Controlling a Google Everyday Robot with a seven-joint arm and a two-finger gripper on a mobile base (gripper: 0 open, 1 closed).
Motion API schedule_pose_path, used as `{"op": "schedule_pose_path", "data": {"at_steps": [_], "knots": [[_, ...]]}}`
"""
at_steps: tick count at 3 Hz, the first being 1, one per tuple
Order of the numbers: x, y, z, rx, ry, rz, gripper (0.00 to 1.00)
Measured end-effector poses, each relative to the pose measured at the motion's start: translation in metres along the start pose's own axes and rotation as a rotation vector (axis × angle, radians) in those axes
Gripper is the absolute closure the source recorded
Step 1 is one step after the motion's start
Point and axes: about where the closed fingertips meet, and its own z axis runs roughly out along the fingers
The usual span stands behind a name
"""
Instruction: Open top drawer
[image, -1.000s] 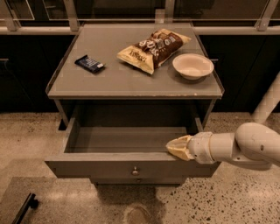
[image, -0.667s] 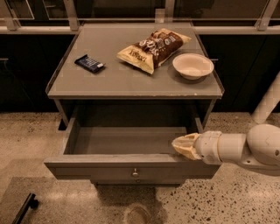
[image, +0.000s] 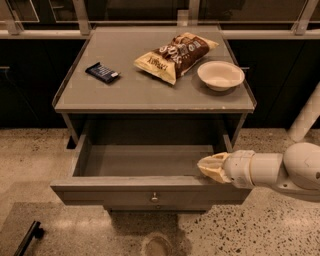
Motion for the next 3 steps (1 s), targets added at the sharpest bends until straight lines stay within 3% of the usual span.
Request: {"op": "schedule_pose_path", "data": {"at_steps": [2, 3], "knots": [[0.0, 0.0, 0.0, 0.0, 0.0, 0.0, 0.11], [0.0, 0.0, 0.0001, 0.0, 0.0, 0.0, 0.0]]}}
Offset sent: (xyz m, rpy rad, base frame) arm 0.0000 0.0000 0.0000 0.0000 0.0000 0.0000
